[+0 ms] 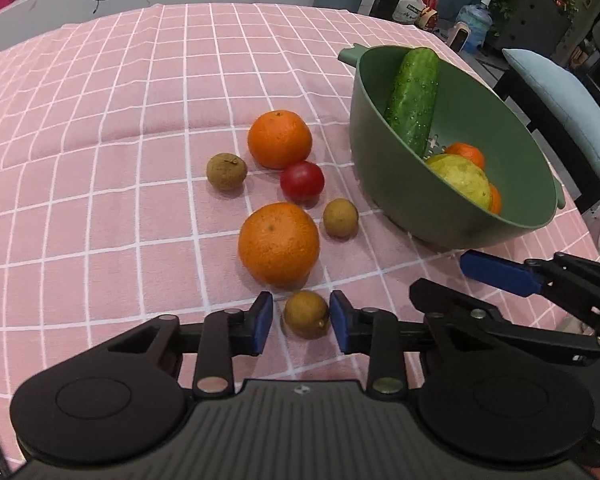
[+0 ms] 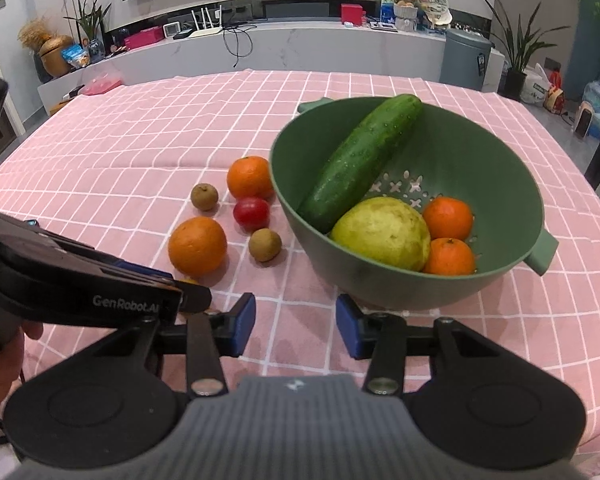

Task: Organize fruits
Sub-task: 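Grasp a small brown kiwi with the left tool while the right tool grasps an orange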

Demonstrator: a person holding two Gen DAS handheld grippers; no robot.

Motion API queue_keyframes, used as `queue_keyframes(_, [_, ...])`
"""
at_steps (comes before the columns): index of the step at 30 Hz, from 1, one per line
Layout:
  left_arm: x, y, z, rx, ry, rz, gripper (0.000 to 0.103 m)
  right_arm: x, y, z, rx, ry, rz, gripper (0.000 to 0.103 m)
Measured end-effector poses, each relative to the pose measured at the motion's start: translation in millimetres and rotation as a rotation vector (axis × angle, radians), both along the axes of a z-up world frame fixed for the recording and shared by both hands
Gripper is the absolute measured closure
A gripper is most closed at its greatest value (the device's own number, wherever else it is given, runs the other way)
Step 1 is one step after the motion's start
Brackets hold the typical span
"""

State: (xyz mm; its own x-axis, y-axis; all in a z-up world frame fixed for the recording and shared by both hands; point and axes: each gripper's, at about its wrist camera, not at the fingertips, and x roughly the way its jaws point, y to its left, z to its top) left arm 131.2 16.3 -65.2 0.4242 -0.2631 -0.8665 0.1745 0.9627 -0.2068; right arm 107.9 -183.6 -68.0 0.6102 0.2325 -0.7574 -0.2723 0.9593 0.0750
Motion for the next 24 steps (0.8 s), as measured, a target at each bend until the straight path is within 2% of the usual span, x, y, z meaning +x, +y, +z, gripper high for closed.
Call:
queue_keyframes(4, [-1,-4,-2,-0.006,0.009,-0.026,0.075,5,-3,-5,0.016,0.017,-0.013,0.060])
queue_keyframes(11, [-6,-1,5,0.005,-0.019,-0.002,0.076,6,0,-5,0.036,0.021,0.000,0.060])
queue_keyframes(13, [-9,7,13,0.001,-0.044,0.041,0.076,7,4,-2,0.045,0.010,0.024,0.060])
queue_keyframes(18, [-14,34,25,0.048,-0.100,0.190,0.076,15,27,7,0.077,-0.010,0.090,0.060])
queue_keyframes(24, [-13,57,23,0.053,-0.095,0.285,0.076,27,58,5,0.086,-0.017,0.120,0.055])
